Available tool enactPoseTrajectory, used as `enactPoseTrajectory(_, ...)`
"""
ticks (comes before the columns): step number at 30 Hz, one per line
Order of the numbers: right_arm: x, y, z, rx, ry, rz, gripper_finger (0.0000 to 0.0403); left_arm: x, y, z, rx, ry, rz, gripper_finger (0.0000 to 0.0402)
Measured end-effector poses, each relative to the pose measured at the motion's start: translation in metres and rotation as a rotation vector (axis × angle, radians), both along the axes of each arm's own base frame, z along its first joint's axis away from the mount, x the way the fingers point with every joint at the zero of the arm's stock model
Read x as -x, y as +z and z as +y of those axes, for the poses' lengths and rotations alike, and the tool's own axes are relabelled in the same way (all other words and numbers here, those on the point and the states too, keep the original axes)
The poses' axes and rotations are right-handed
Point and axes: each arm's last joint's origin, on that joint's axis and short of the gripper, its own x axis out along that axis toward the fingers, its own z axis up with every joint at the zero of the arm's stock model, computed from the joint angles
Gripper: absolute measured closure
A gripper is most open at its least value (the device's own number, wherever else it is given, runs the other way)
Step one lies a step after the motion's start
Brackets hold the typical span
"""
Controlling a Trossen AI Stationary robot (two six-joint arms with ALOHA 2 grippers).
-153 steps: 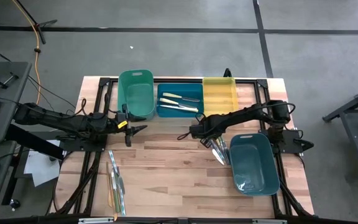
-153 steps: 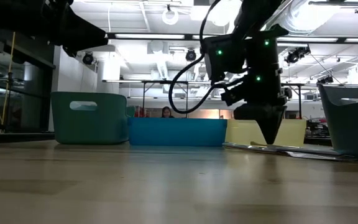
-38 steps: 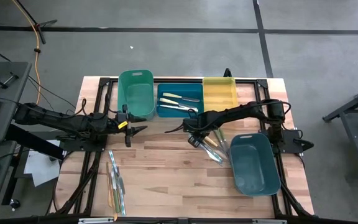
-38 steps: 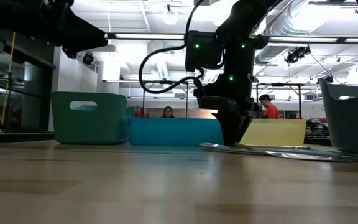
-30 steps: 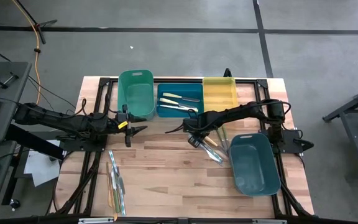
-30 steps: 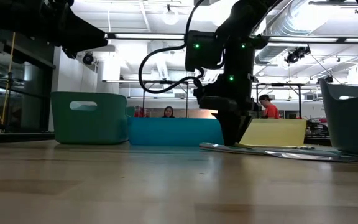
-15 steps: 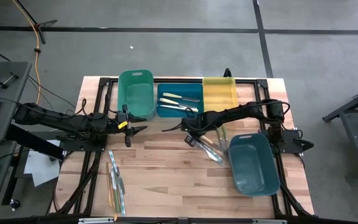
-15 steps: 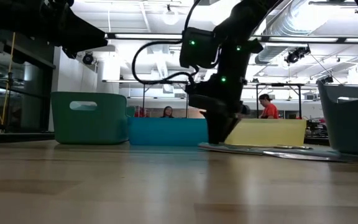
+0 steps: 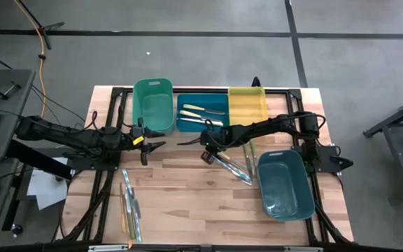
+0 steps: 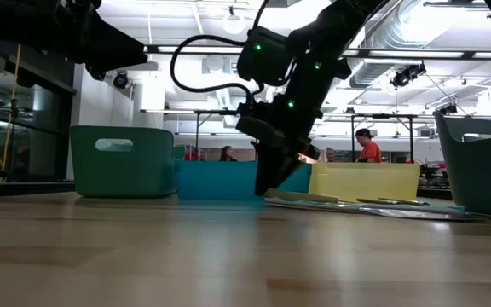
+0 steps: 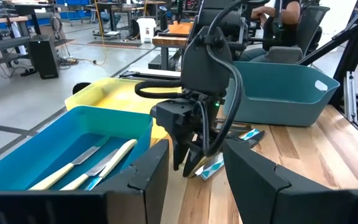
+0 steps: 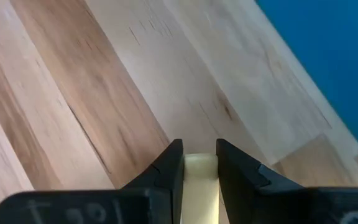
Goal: Sort silverware by color (type)
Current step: Put the yellow knife into the blue bin
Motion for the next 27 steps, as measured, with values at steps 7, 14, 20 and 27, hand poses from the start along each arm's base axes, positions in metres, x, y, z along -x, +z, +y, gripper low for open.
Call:
enactPoseTrajectory(7, -0.002, 0.006, 0.000, 0.007, 0.021, -0.034, 0.0332, 0.000, 0.000, 0.000, 0.000, 0.000, 0.000, 0.0257)
enactPoseTrajectory(14, 0.000, 0.039, 0.000, 0.031, 0.031, -0.150, 0.0333, 0.000, 0.000, 0.000, 0.000, 0.000, 0.000, 0.0257)
enactPoseTrajectory(20, 0.011, 0.076, 0.001, 0.049, 0.057, -0.241, 0.0333, 0.000, 0.000, 0.000, 0.001, 0.000, 0.001, 0.0257)
enactPoseTrajectory(27, 0.030, 0.133, 0.001, 0.090, 0.072, -0.435, 0.0333, 0.000, 0.001, 0.000, 0.002, 0.000, -0.012, 0.0257)
